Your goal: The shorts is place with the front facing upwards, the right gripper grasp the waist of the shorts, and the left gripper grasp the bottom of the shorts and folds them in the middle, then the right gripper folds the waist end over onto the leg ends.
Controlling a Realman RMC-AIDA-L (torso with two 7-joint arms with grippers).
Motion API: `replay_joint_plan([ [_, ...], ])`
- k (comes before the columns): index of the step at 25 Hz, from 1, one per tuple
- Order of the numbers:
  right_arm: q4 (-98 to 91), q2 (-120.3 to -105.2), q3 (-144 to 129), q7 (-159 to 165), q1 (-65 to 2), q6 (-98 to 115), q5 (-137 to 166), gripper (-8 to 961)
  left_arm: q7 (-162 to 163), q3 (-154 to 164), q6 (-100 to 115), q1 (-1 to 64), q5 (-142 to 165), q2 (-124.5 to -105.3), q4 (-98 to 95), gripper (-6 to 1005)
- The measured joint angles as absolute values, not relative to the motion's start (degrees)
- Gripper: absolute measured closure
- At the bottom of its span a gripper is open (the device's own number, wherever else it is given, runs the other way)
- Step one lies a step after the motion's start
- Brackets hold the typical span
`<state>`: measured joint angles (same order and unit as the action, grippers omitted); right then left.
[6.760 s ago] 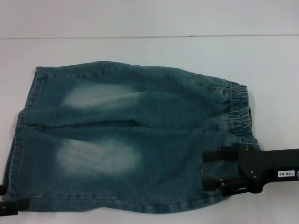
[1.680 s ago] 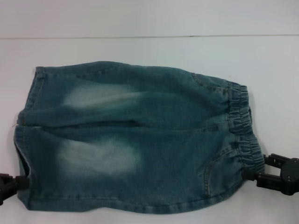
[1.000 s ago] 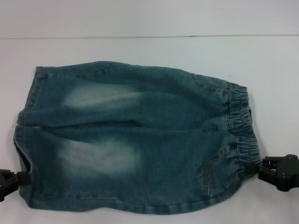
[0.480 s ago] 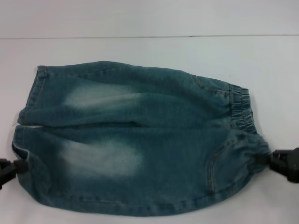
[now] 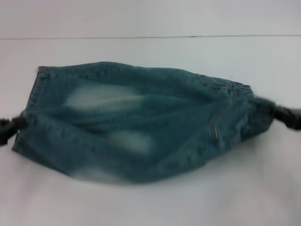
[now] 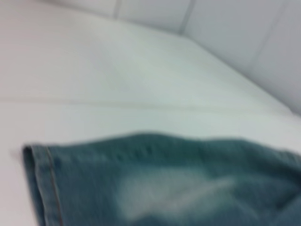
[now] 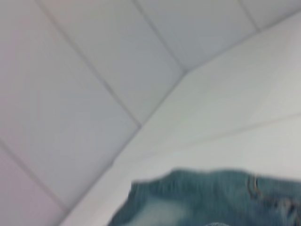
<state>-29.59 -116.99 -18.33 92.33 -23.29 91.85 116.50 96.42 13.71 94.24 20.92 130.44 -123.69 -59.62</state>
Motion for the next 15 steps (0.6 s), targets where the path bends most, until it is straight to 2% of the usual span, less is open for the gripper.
replay_joint_plan([
  [3,-28.77,-117.58,-18.07,94.43,-24.35,89.87,111.58,866,97.30,13.67,90.36,22.06,126.09,-123.77,-58.04,986],
  [9,-25.48,-117.19,-17.90,96.72,-26.86,83.43,106.98,849,98.54,13.86,82.19,24.07,119.66,-123.30,-55.19,986],
  [15,-22.17,-117.65,-17.84,96.86,-27.56,75.83,99.47,832,98.69,14.34,73.92,26.03,117.39,-123.23,-52.65,987],
])
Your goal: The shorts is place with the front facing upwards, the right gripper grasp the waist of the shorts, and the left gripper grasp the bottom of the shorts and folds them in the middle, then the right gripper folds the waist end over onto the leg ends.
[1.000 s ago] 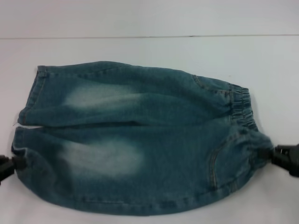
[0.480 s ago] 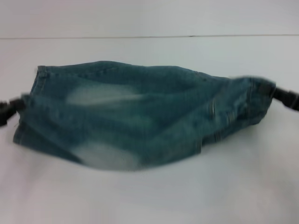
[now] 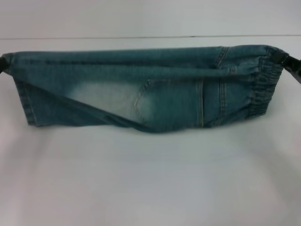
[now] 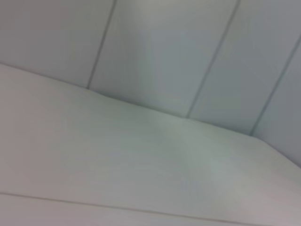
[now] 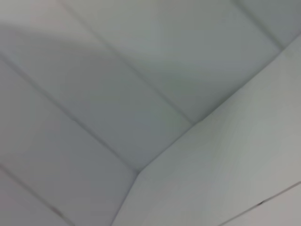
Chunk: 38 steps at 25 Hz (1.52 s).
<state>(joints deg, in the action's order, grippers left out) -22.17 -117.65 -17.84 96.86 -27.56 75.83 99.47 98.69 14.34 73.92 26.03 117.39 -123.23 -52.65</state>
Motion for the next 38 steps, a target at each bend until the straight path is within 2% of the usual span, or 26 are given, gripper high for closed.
replay_joint_plan([
  [8,-21.37,-117.71,-18.30,96.72,-29.70,70.20,96.99,810,98.30,15.02,68.49,28.22,116.71,-122.67,-48.79,988],
  [19,-21.06,-119.33,-18.27,92.56,-33.75,59.68,96.82,779,96.89,23.05,58.64,31.29,116.67,-121.26,-43.92,994],
  [28,-19.84,-119.54,-19.21,89.33,-36.24,50.93,96.88,754,96.22,28.80,50.47,32.90,116.60,-122.79,-43.48,993],
  [35,-22.64,-119.16,-21.31,87.87,-33.84,53.02,97.17,735,95.97,29.68,52.99,31.81,116.56,-123.28,-46.50,773],
  [38,-24.22,-119.17,-21.46,87.17,-32.04,55.11,97.16,585,96.09,29.80,56.32,31.04,116.48,-123.65,-48.33,657],
])
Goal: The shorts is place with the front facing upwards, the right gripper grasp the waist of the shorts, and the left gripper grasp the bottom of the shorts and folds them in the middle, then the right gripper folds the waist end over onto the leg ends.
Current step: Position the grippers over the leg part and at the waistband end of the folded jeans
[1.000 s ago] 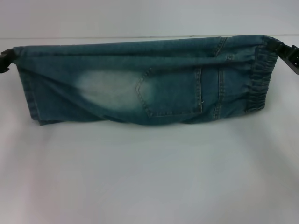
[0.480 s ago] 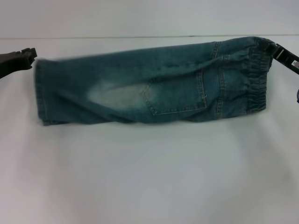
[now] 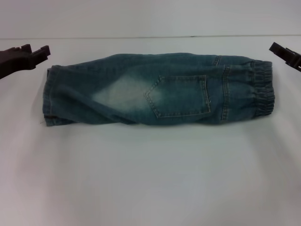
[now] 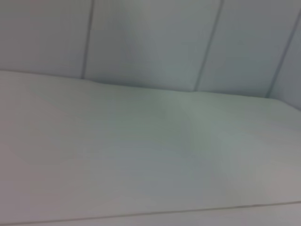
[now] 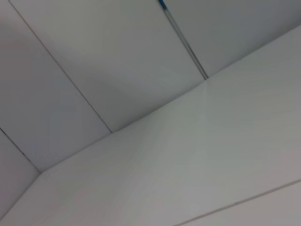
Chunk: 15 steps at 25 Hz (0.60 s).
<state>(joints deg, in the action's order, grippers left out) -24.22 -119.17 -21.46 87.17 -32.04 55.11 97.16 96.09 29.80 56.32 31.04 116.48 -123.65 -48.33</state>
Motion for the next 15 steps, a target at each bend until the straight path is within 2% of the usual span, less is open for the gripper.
replay_joint_plan([
  [6,-24.40,-118.78,-21.73,86.88,-29.09,57.75,97.21,321,96.23,30.00,60.79,29.98,115.49,-124.00,-49.13,376],
  [8,-24.47,-118.88,-22.39,86.79,-27.82,58.64,97.26,239,96.17,30.03,63.51,29.57,115.00,-124.01,-49.14,314],
  [12,-24.39,-119.27,-25.17,86.40,-26.17,58.69,97.31,161,94.70,30.06,69.51,28.47,112.71,-124.27,-48.87,190],
  [15,-23.83,-119.32,-26.52,86.39,-25.94,57.24,97.34,102,92.52,30.45,71.84,27.98,110.66,-124.34,-47.37,193],
])
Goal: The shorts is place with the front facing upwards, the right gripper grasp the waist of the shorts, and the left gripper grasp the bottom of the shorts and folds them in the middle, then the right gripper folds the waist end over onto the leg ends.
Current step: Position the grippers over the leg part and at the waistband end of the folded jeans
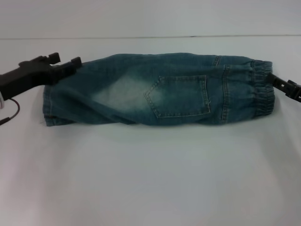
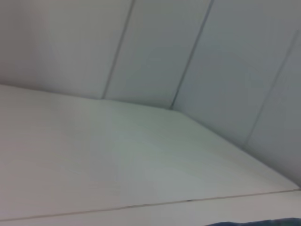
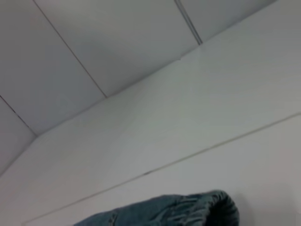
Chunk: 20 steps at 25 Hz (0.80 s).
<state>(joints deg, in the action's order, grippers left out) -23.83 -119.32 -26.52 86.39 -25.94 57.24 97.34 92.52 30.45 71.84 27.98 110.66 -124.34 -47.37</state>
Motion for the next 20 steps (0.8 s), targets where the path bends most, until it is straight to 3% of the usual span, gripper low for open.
replay_joint_plan([
  [6,-23.51,-119.40,-29.36,87.06,-27.11,54.33,97.37,2,90.80,31.66,72.43,27.68,109.61,-124.37,-45.15,198],
  [20,-22.61,-119.19,-35.15,90.35,-31.01,48.85,97.38,14,89.27,36.66,72.46,27.24,106.70,-124.36,-44.82,202],
])
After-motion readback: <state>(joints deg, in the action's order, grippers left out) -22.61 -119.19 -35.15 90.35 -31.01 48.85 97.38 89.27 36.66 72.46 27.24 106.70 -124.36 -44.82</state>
